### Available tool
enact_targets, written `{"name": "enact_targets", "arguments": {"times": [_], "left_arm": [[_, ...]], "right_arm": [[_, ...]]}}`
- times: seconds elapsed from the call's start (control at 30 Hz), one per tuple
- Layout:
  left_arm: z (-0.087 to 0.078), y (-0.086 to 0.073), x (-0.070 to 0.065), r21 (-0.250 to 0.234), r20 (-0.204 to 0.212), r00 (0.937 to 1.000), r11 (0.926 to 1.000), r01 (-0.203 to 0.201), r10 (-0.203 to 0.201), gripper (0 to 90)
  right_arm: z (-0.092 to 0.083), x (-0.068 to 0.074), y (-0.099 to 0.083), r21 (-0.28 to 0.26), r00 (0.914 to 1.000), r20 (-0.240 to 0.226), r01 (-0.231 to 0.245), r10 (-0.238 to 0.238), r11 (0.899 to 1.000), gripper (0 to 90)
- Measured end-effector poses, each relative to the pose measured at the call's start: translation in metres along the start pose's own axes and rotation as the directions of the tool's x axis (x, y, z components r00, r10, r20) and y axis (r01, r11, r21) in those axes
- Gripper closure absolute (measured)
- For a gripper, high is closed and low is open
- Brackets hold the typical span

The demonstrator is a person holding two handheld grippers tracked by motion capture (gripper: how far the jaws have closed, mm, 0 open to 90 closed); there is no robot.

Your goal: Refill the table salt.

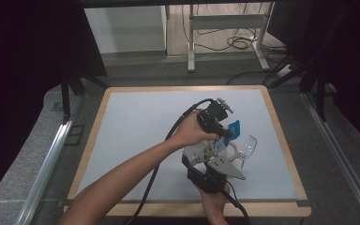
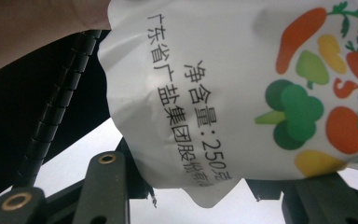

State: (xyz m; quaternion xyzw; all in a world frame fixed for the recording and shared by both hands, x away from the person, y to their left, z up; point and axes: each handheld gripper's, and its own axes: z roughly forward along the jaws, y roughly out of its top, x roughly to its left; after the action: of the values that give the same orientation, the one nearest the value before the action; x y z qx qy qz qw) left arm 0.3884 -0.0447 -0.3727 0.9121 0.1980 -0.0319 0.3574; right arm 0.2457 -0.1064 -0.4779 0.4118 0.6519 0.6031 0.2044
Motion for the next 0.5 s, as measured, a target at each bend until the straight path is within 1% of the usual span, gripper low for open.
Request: {"name": "enact_targets", "arguments": {"times": [0.5], "left_arm": [[0.0004,-0.0011,0.0002,0.003,0.001,1.0,1.0,0.002,-0.002,90.0]], "right_arm": [[0.0004,0.0004,-0.0001,0.0,1.0,0.0,0.0,0.0,1.0,52.0]]}}
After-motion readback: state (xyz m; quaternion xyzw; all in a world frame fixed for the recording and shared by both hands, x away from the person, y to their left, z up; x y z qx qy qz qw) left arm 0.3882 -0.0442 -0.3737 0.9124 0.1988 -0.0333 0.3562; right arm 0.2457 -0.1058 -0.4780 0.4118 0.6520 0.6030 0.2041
